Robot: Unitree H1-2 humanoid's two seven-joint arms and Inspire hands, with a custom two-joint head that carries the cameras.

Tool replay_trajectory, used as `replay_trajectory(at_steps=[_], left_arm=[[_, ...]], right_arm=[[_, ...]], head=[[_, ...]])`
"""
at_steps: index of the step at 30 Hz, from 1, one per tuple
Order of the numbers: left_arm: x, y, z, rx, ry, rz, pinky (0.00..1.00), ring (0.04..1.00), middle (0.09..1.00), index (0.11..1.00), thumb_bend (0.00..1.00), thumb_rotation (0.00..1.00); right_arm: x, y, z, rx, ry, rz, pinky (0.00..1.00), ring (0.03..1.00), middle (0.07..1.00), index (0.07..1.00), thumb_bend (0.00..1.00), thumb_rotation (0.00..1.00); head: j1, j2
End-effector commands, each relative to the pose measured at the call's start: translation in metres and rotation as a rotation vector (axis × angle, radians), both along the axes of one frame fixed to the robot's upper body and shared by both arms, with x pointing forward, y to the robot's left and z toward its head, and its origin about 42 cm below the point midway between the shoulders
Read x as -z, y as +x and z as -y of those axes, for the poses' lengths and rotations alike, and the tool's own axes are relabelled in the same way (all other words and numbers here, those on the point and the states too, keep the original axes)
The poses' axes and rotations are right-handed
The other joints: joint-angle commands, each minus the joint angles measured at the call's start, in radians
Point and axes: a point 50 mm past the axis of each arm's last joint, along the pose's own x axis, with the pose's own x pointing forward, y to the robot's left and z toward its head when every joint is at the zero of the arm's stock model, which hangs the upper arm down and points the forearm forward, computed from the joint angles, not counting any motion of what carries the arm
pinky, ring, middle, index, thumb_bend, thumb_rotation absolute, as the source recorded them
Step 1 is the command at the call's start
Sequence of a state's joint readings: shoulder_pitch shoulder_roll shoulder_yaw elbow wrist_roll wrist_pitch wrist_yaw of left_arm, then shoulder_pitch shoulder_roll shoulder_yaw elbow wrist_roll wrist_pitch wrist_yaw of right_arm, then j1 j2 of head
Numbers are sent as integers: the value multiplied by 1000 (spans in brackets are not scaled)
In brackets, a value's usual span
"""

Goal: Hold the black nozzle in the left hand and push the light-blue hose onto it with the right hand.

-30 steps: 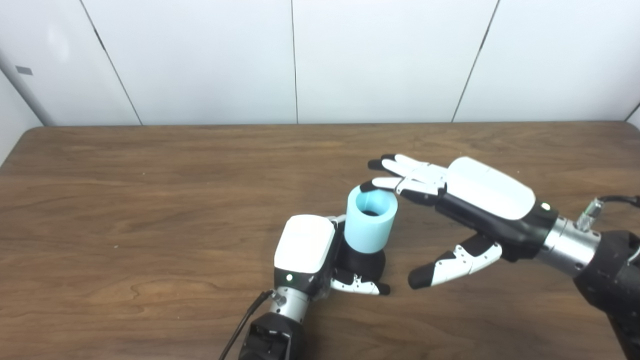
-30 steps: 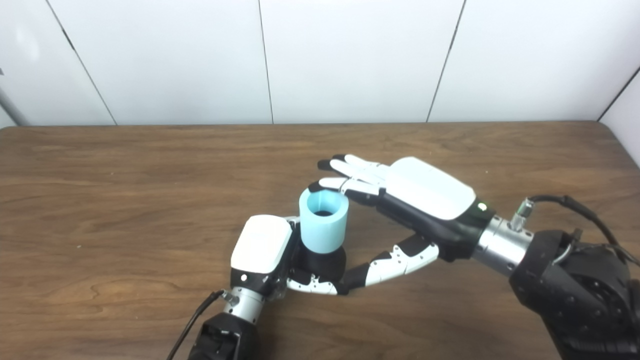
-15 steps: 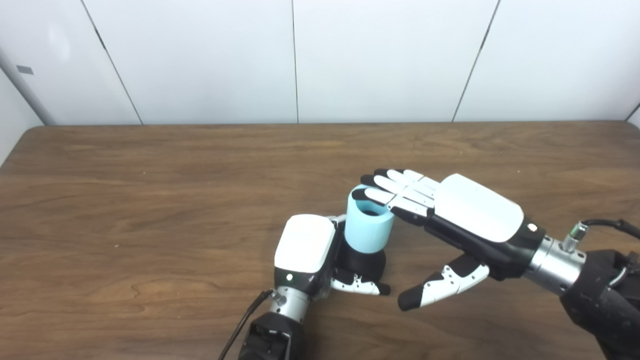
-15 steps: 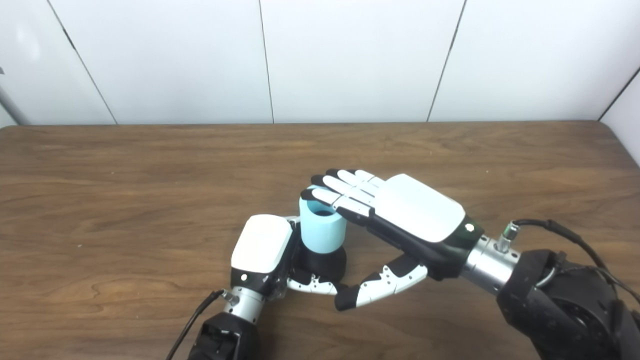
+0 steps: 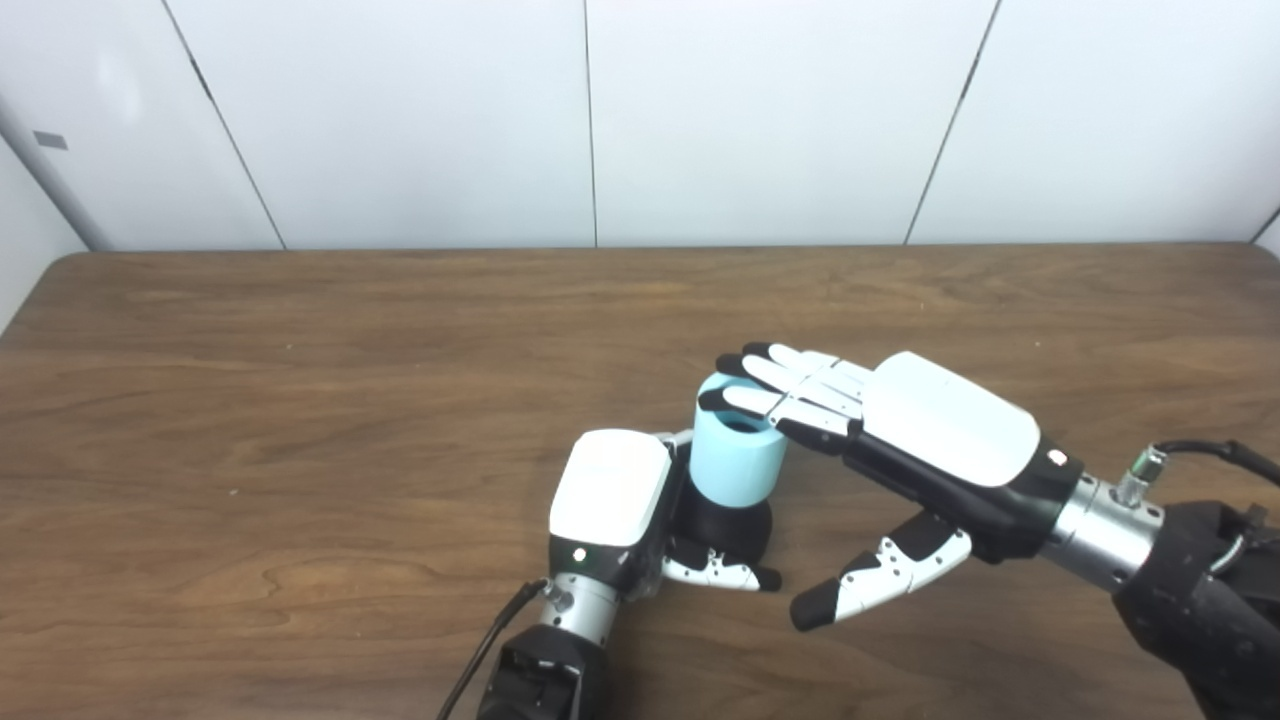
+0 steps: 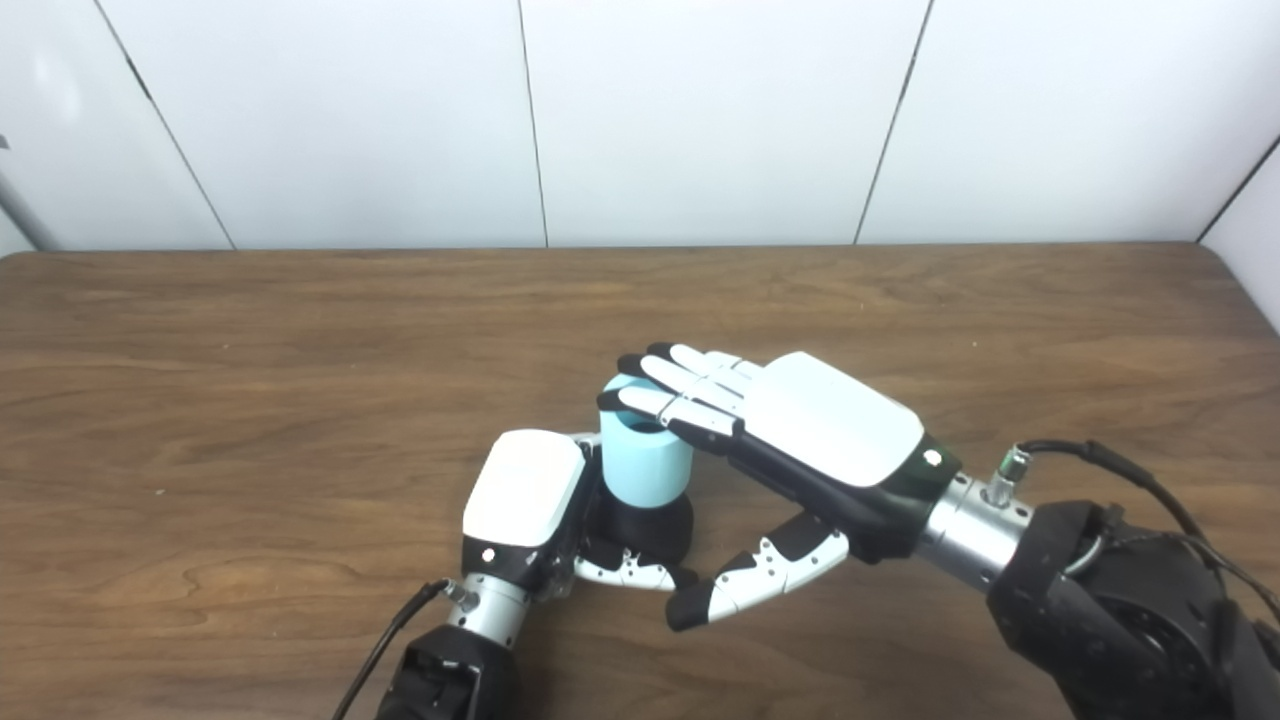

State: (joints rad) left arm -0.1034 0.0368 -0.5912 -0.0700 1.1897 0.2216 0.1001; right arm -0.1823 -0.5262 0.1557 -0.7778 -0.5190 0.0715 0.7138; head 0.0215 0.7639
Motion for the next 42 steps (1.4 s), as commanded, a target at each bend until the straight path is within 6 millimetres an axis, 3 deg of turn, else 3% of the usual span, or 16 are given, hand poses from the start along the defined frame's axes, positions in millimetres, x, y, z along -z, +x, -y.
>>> replay_trajectory(at_steps=[1,13,20,33,40,42], left_arm=[[14,-6,4,31,37,-90,404,439,398,498,520,0],[13,-6,5,38,41,-76,392,431,400,499,520,0],[12,-7,6,39,42,-76,396,432,399,498,520,0],[10,-7,6,42,44,-73,396,443,400,500,520,0],[8,-7,6,39,42,-75,358,403,391,491,520,0],[8,-7,6,39,43,-79,392,432,394,495,520,0]], right_arm=[[-5,0,2,-1,-17,27,951,1000,1000,904,682,911],[10,0,1,3,-63,-10,917,1000,995,875,716,881],[23,-1,4,10,-73,-28,900,1000,977,877,703,793],[40,-6,7,11,-132,-75,995,1000,938,897,723,829],[45,-7,12,26,-161,-83,978,995,932,905,734,856],[46,-8,13,30,-161,-89,968,999,939,910,732,865]], head=[[-1,5],[-1,10],[-1,12],[-3,21],[-5,29],[-5,32]])
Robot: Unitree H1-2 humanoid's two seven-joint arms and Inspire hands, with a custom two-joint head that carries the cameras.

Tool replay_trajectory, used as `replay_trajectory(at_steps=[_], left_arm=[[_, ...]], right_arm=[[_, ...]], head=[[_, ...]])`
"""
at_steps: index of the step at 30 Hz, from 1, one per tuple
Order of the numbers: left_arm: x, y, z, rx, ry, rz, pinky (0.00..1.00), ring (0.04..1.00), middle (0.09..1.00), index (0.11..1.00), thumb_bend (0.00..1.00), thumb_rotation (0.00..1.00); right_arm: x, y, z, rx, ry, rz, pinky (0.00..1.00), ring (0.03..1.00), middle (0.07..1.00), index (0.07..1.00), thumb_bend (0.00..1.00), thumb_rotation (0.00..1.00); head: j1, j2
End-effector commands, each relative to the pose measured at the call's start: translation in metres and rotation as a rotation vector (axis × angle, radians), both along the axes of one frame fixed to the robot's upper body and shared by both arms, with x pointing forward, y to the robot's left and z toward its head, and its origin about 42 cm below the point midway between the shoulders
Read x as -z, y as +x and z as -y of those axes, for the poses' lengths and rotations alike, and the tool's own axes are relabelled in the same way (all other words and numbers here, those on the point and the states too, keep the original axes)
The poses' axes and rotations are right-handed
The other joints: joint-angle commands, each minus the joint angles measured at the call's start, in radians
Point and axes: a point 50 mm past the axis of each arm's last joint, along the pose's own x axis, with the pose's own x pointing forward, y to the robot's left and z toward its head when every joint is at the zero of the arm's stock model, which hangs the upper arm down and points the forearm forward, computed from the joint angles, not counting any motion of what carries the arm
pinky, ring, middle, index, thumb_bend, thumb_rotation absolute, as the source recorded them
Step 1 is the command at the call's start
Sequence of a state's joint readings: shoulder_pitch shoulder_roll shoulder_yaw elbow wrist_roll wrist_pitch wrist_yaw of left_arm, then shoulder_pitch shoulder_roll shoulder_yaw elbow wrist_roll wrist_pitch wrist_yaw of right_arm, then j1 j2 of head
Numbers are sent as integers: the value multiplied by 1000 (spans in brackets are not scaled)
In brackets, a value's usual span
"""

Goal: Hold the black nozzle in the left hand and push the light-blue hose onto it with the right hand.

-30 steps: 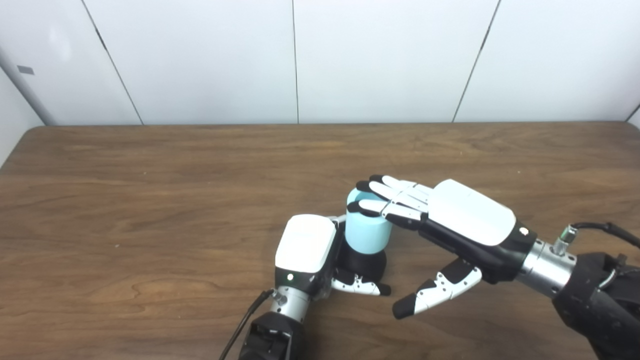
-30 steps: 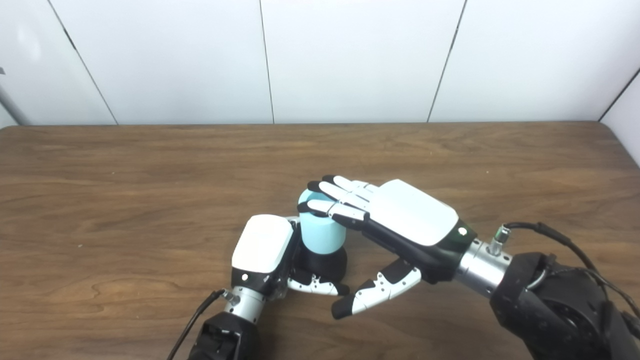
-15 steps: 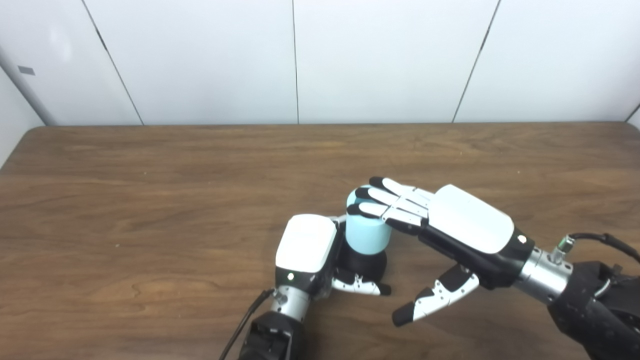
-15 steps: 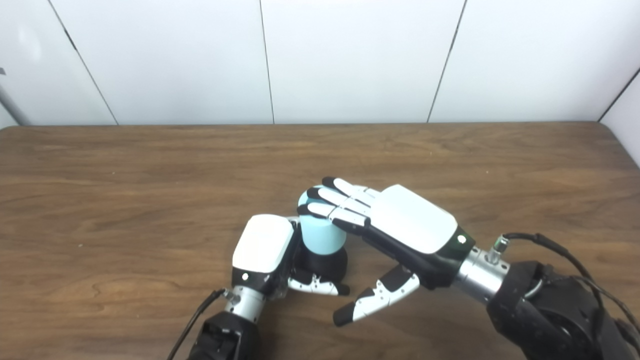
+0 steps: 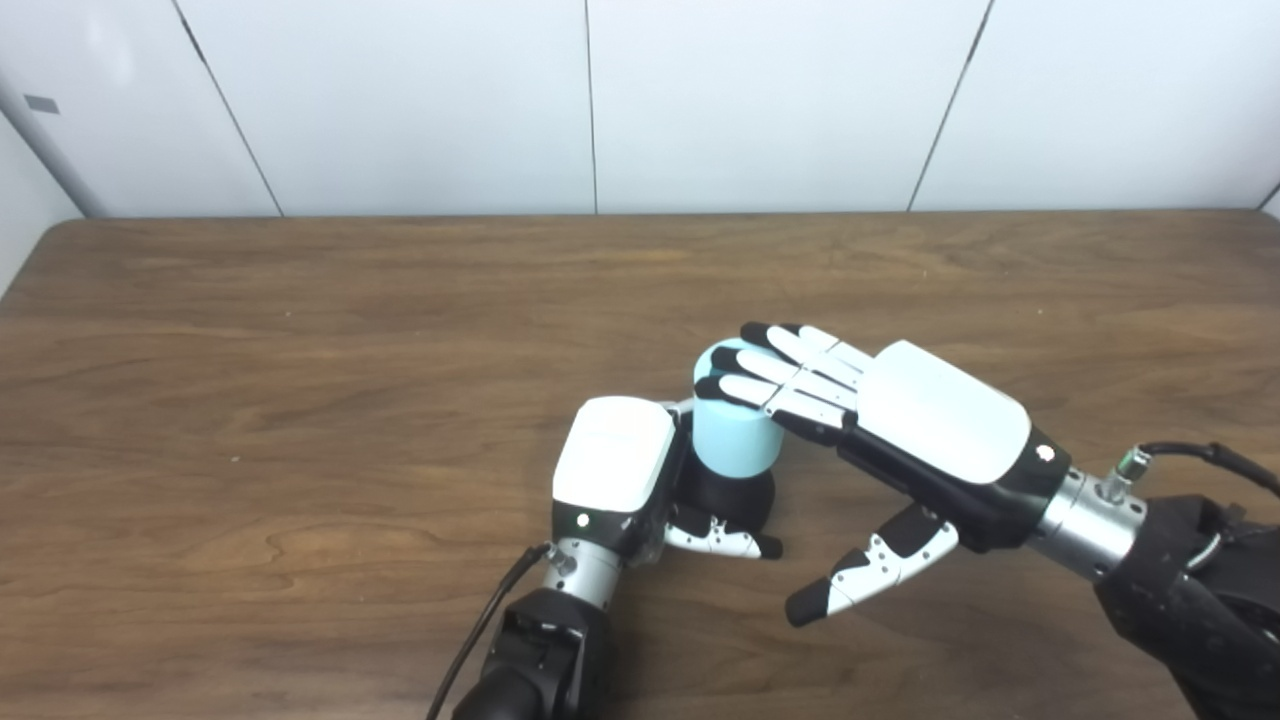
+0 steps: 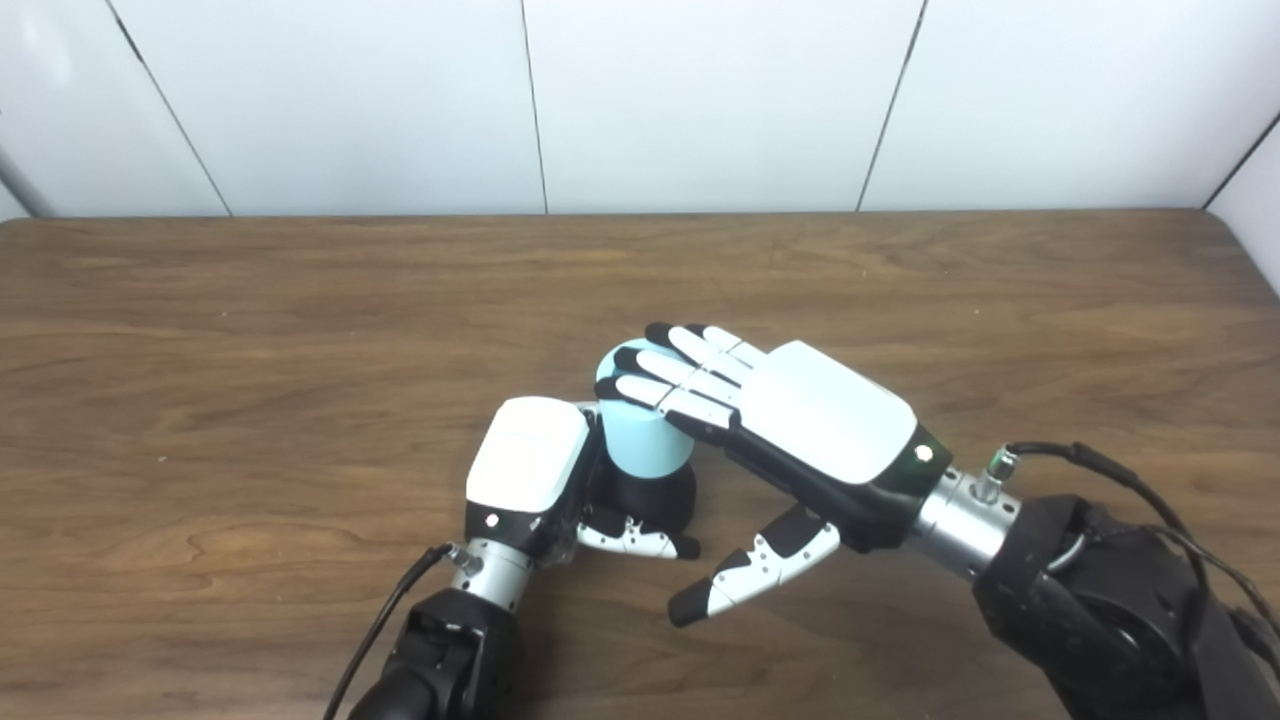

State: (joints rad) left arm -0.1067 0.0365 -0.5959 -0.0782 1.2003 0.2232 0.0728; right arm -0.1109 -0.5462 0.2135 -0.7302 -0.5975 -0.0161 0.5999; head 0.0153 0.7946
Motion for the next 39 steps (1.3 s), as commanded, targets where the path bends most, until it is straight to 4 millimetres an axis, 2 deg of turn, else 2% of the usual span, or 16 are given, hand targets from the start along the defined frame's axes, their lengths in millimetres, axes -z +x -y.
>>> replay_trajectory(at_steps=[1,14,19,31,35,39], left_arm=[[10,-7,4,27,29,-68,400,438,395,496,520,0],[8,-8,4,25,43,-74,406,454,398,497,521,0],[8,-8,3,25,38,-74,403,445,394,493,520,0],[7,-8,4,23,47,-69,421,463,399,502,520,0],[8,-8,4,23,43,-68,408,453,396,501,520,0],[8,-8,3,28,37,-72,367,414,391,493,520,0]], right_arm=[[23,-2,13,29,-131,-121,965,1000,940,910,732,867],[33,-7,13,44,-131,-167,953,1000,958,920,735,889],[39,-9,12,44,-133,-175,916,976,946,920,738,892],[49,-10,12,42,-134,-197,925,972,939,918,727,891],[46,-9,12,46,-116,-185,925,979,941,922,728,882],[27,-7,10,43,-49,-135,951,998,967,934,711,883]], head=[[1,1],[5,5],[5,5],[5,11],[5,11],[3,12]])
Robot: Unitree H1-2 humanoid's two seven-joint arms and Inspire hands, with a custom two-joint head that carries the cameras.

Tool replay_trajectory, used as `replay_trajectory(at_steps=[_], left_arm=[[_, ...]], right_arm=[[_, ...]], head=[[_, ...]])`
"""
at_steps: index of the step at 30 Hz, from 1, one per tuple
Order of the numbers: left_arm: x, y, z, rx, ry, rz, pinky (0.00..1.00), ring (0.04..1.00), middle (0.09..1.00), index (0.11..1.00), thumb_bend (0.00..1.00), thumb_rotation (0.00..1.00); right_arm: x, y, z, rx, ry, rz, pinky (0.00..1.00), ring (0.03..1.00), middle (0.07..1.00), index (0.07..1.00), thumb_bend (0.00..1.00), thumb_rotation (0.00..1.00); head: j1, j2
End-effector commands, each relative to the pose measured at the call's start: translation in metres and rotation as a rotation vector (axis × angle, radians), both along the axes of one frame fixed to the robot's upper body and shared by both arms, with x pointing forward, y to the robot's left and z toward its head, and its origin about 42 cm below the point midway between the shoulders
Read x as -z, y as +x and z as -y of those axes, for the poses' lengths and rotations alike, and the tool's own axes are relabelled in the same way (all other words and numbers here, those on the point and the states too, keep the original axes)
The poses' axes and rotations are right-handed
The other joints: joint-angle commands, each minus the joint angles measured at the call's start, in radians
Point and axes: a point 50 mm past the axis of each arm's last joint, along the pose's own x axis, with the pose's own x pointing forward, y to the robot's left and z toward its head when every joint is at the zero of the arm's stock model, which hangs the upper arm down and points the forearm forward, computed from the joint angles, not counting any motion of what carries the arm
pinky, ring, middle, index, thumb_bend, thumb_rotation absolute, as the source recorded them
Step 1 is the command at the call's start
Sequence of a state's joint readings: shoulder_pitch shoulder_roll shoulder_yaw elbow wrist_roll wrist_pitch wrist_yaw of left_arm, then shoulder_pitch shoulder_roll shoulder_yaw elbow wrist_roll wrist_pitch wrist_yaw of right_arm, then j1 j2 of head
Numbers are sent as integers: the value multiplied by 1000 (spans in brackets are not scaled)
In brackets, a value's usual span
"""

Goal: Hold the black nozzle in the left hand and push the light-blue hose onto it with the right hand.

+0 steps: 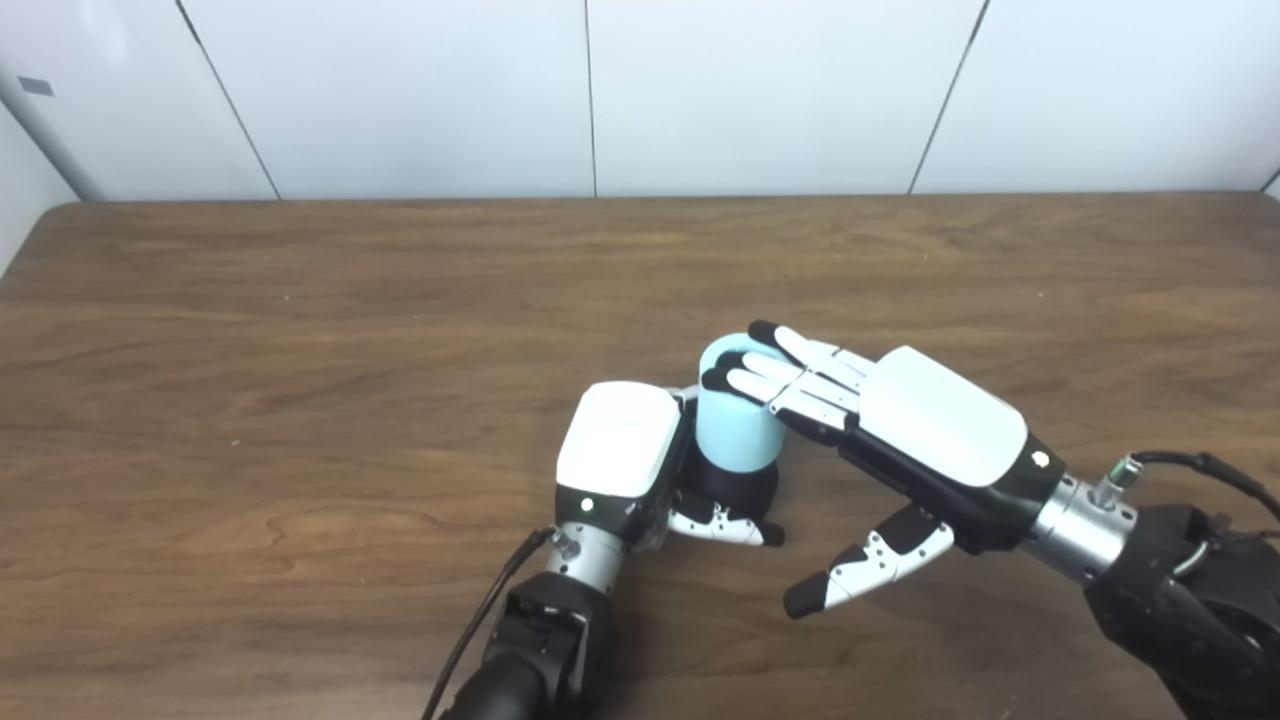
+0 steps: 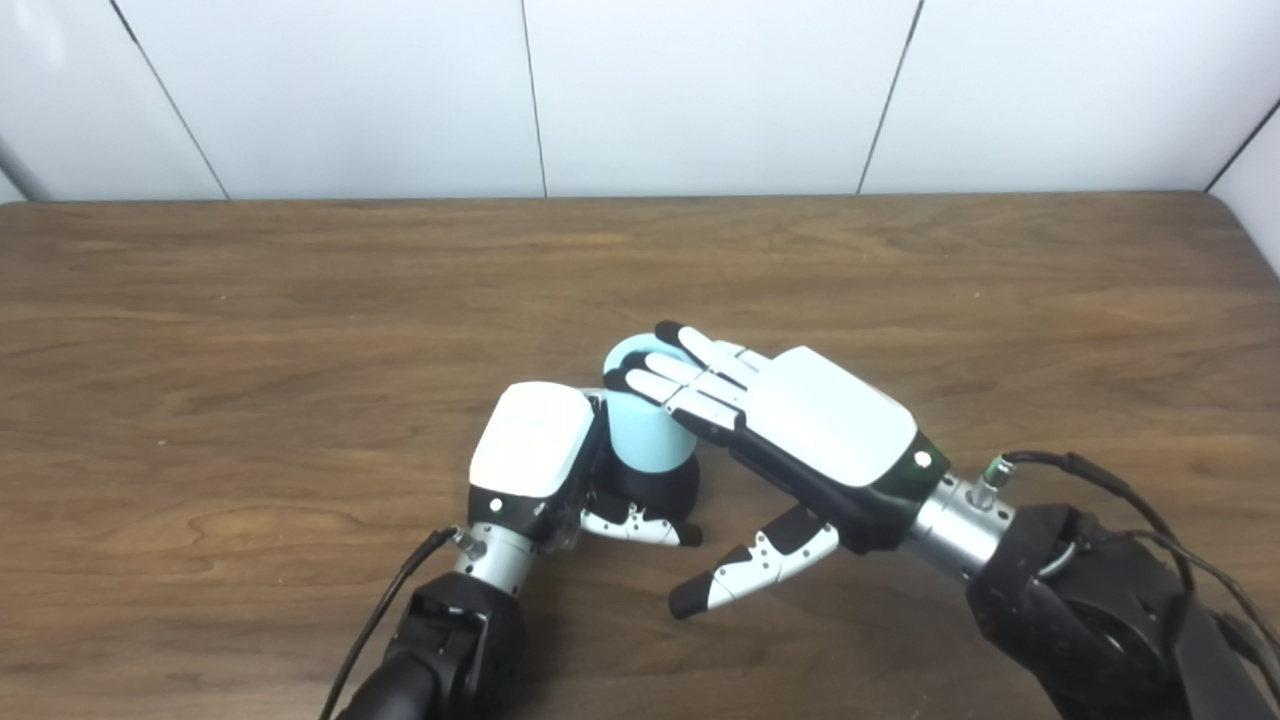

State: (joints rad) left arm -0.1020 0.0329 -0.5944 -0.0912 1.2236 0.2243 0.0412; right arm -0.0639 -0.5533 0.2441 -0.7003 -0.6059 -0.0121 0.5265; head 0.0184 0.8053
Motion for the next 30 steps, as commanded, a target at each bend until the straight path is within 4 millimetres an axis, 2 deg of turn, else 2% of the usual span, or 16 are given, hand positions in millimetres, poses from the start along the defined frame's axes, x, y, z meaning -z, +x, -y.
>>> replay_trajectory(at_steps=[1,3,8,13,25,30], left_arm=[[9,-7,2,25,14,-64,363,411,391,493,520,0],[9,-7,2,24,12,-67,375,418,393,495,519,0],[11,-6,2,19,8,-72,384,417,394,495,520,0],[11,-5,1,18,6,-69,382,415,395,494,520,0],[11,-6,0,13,1,-77,377,416,395,494,520,0],[8,-5,-2,17,3,-60,442,484,436,502,525,0]], right_arm=[[4,-2,8,9,-55,-80,959,999,965,935,703,890],[-7,0,7,5,-21,-47,950,1000,963,936,695,899],[-40,6,3,-2,21,0,965,1000,1000,975,653,991],[-61,15,-1,-3,56,27,959,1000,993,970,624,993],[-64,23,1,31,114,66,884,1000,997,983,586,1000],[-62,23,0,37,133,61,876,1000,1000,999,586,1000]], head=[[-1,-1],[-1,-1],[-1,-5],[-1,-9],[7,-9],[8,-9]])
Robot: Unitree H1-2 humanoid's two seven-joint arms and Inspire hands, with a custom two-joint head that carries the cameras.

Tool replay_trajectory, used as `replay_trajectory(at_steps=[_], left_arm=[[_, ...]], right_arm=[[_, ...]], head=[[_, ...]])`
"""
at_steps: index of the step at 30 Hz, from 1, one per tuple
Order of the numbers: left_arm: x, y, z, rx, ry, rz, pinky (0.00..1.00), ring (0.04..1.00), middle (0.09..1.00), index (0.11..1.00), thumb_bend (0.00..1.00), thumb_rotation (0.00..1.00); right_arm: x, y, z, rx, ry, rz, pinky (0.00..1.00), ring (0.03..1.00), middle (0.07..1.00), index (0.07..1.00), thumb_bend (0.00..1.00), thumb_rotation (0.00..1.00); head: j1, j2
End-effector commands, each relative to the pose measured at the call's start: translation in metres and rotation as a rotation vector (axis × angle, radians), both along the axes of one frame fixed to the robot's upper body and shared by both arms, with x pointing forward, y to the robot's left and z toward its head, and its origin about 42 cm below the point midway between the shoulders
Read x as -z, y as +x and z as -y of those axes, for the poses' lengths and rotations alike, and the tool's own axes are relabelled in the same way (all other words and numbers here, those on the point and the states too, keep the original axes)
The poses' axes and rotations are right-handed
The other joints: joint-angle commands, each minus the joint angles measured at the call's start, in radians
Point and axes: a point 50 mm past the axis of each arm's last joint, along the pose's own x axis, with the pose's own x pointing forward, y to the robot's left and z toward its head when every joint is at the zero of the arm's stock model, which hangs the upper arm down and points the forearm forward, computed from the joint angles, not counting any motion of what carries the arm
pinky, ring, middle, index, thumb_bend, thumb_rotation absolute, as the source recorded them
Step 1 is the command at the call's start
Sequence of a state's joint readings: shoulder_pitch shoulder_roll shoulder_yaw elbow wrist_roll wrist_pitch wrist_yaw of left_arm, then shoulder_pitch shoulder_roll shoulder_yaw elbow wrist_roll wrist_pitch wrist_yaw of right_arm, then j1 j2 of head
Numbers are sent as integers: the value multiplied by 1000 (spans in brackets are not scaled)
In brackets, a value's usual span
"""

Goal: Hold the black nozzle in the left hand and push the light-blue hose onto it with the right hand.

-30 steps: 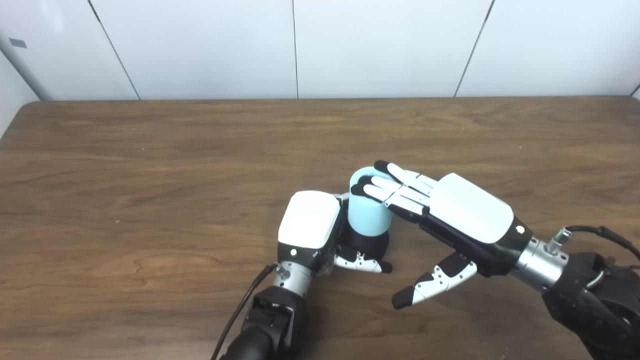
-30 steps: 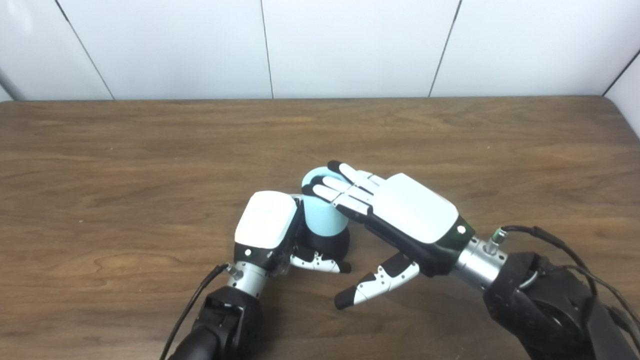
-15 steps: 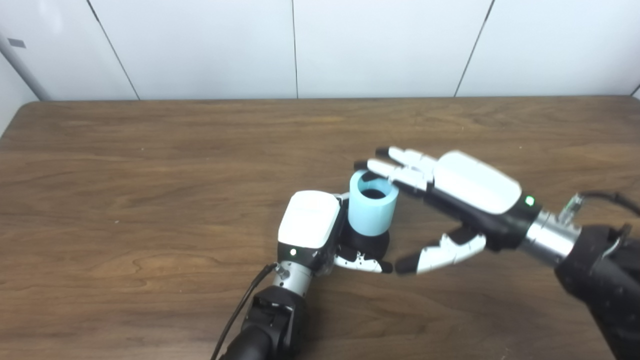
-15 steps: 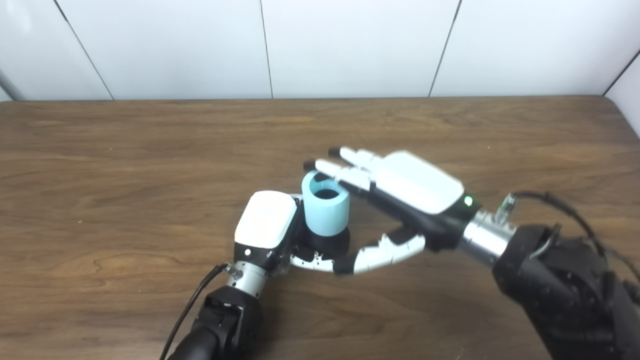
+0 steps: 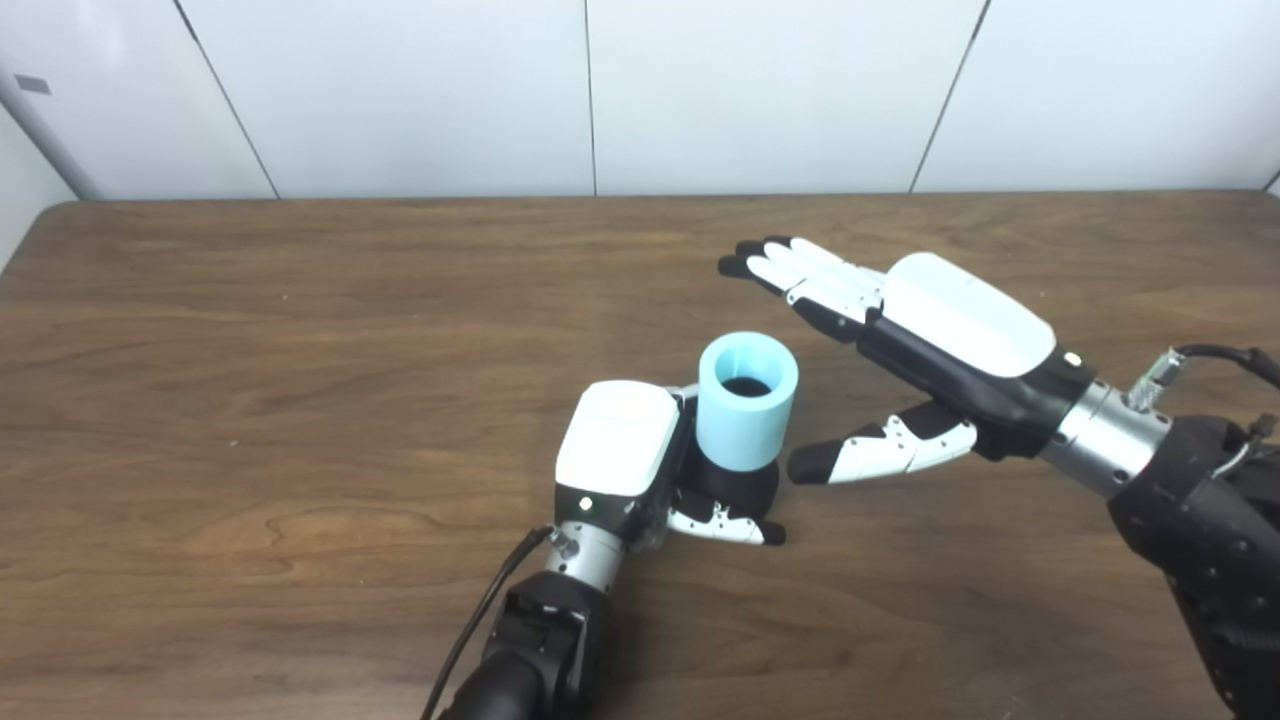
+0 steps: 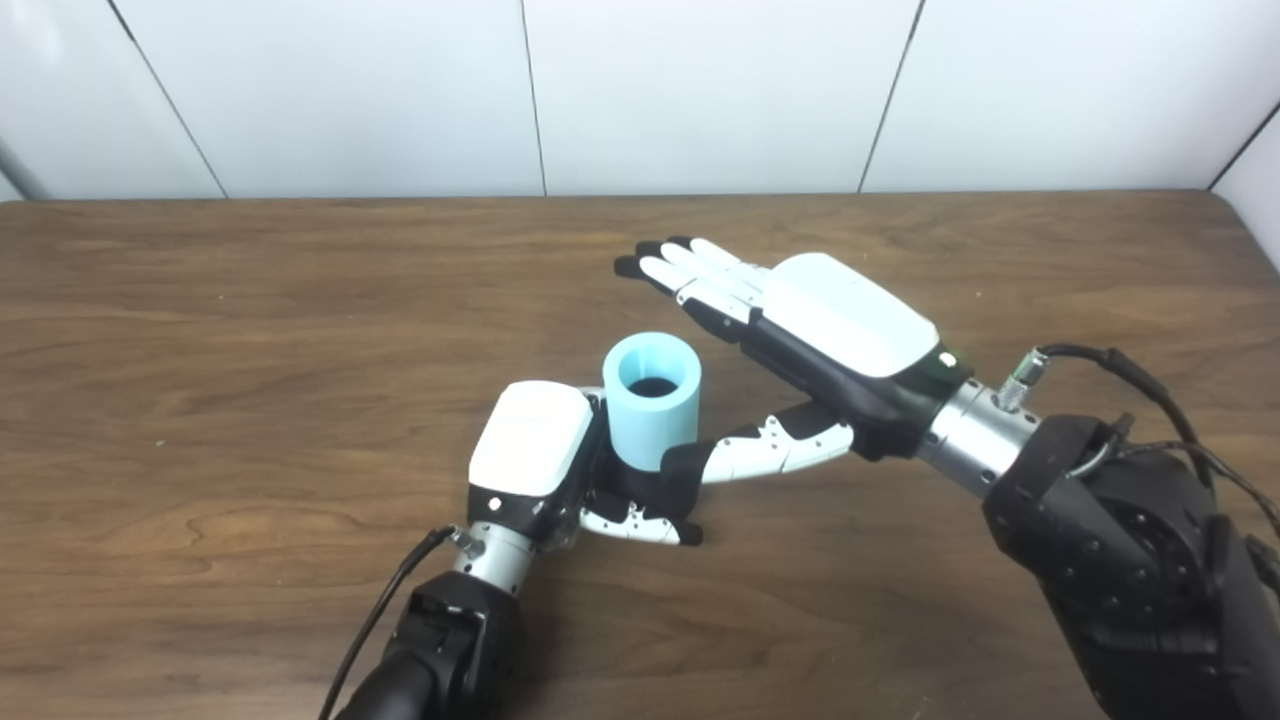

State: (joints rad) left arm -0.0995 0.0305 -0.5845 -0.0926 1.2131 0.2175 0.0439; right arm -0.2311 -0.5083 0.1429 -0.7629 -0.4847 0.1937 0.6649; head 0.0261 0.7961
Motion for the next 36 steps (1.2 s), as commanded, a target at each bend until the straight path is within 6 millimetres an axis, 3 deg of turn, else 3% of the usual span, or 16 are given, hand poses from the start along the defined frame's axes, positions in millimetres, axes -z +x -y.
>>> replay_trajectory(at_steps=[1,3,4,7,13,16,26,36], left_arm=[[7,-6,-2,24,25,-55,477,510,451,508,525,0],[5,-5,-3,29,35,-52,529,546,466,515,524,0],[3,-5,-5,34,38,-48,594,597,575,596,704,83],[-4,-2,-10,56,36,-19,720,722,714,709,853,184],[-18,4,-18,78,57,23,921,872,863,823,859,358],[-25,8,-23,81,82,28,989,920,897,846,852,371],[-40,21,-52,23,123,36,1000,978,936,898,883,419],[-57,20,-105,-101,50,43,1000,978,938,889,863,473]], right_arm=[[-10,-2,0,-3,30,70,867,1000,1000,1000,587,1000],[-8,-2,-1,-2,34,65,850,1000,1000,1000,589,1000],[-8,-1,-1,-1,35,64,846,1000,1000,1000,588,1000],[-5,-1,-1,0,41,59,840,998,1000,1000,589,1000],[-4,-1,0,0,42,52,847,993,1000,1000,568,1000],[-3,-1,1,4,48,51,845,987,998,1000,572,1000],[0,-1,2,9,47,40,863,987,993,1000,577,1000],[5,1,9,39,75,18,880,978,986,1000,582,1000]], head=[[0,1],[0,1],[0,1],[1,0],[1,-1],[1,-1],[10,-7],[14,-8]])
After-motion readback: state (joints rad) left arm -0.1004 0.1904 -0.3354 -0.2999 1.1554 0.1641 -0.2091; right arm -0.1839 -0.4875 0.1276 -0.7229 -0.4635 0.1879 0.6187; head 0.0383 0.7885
